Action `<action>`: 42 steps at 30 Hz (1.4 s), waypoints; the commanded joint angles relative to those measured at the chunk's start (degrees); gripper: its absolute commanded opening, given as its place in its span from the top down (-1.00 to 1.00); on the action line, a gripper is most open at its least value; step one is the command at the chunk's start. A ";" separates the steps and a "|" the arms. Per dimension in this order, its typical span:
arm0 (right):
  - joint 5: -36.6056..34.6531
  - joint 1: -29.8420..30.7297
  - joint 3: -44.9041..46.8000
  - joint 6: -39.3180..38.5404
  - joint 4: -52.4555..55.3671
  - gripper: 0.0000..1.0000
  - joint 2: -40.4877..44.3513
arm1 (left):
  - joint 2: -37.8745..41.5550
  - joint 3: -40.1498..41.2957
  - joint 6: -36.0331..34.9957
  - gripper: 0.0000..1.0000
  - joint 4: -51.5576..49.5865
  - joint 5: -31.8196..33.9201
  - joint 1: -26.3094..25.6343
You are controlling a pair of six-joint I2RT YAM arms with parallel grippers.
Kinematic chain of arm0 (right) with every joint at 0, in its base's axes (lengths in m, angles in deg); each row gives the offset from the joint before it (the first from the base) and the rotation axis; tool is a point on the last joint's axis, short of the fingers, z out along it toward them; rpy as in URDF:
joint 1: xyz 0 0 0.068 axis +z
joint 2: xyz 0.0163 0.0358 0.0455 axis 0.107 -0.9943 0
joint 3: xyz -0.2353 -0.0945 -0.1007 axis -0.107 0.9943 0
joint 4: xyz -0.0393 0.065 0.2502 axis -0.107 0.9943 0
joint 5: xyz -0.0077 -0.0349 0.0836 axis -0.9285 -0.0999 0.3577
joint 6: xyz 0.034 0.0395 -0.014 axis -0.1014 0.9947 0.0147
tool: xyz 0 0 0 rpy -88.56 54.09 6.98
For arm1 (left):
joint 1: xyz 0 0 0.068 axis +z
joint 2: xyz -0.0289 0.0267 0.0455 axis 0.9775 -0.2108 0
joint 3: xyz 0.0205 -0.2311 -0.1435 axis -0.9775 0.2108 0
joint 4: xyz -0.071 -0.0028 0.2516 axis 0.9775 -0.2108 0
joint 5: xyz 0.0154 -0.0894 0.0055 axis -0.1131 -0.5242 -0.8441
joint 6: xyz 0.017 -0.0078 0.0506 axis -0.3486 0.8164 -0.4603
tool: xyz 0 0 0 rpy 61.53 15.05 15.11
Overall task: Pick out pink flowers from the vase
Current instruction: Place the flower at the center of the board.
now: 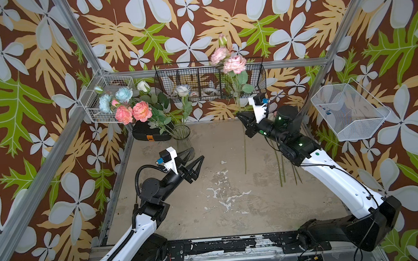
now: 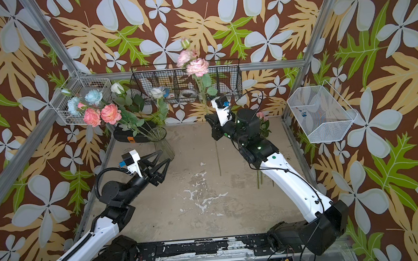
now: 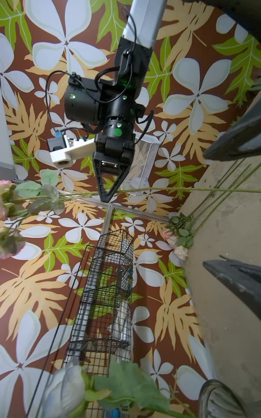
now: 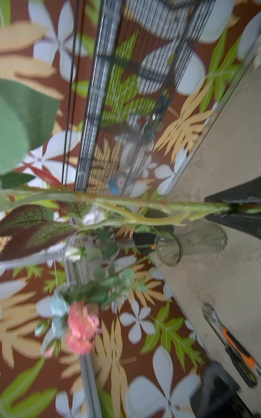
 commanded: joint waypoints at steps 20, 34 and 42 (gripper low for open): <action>-21.57 -24.95 -19.49 -6.35 39.60 1.00 -19.71 | -5.21 3.45 2.85 -0.39 3.09 -1.11 -3.83; -12.34 -26.96 -14.50 -7.30 31.37 1.00 -34.34 | -6.46 4.61 1.53 -0.38 3.32 -0.33 -4.41; -10.74 -27.03 -12.49 -6.29 27.03 1.00 -39.84 | -7.07 4.90 1.01 -0.38 3.59 0.04 -4.41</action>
